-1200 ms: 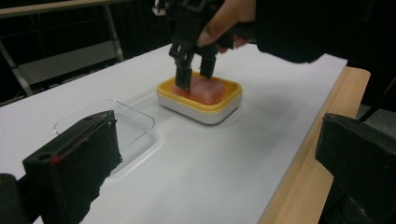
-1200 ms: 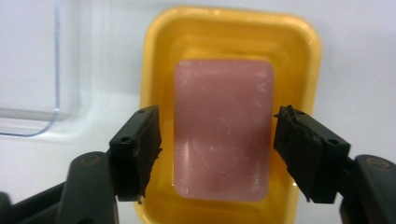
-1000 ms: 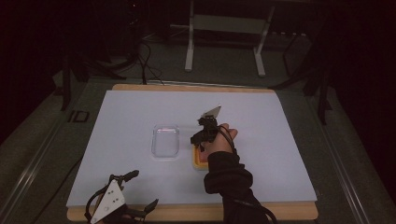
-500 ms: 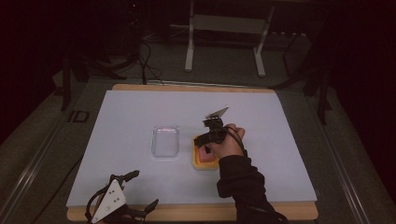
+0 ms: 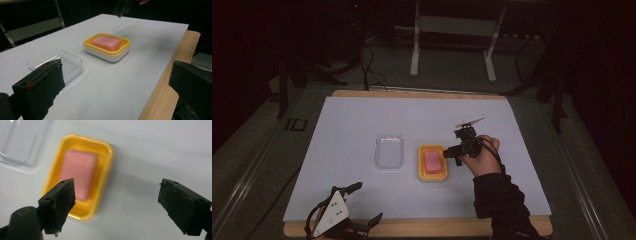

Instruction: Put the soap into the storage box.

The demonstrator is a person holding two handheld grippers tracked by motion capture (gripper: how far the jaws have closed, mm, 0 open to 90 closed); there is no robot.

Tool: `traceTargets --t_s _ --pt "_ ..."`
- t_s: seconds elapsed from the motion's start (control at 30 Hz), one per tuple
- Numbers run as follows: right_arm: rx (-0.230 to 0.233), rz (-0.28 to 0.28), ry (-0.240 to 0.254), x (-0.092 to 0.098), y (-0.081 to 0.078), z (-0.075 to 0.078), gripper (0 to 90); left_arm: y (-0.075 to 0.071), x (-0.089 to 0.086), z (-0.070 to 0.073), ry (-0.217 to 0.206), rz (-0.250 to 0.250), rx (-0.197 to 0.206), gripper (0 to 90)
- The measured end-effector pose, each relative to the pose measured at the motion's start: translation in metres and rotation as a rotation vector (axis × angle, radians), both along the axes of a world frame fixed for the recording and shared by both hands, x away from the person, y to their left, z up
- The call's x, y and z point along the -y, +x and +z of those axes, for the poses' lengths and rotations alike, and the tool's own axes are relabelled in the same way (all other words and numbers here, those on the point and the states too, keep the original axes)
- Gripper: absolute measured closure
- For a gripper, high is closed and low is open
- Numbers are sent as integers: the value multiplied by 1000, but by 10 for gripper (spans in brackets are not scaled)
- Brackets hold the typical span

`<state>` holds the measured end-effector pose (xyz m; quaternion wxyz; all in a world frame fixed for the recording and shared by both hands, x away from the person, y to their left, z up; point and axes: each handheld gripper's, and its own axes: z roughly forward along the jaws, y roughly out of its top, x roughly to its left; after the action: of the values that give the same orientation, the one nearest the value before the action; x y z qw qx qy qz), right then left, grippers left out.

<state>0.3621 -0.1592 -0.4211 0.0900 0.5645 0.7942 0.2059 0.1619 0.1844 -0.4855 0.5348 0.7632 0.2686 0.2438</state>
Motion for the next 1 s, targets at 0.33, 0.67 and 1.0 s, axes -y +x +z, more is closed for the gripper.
traceTargets --t_s 0.33,0.67,1.0 --pt "69 71 -11 30 -18 -13 163 1 1 -1 3 -2 -5 3" --pt "83 122 -24 56 -35 -25 148 1 1 -1 5 0 -7 3" --pt "106 140 -20 88 -58 -43 143 1 1 -2 7 -2 -8 3"
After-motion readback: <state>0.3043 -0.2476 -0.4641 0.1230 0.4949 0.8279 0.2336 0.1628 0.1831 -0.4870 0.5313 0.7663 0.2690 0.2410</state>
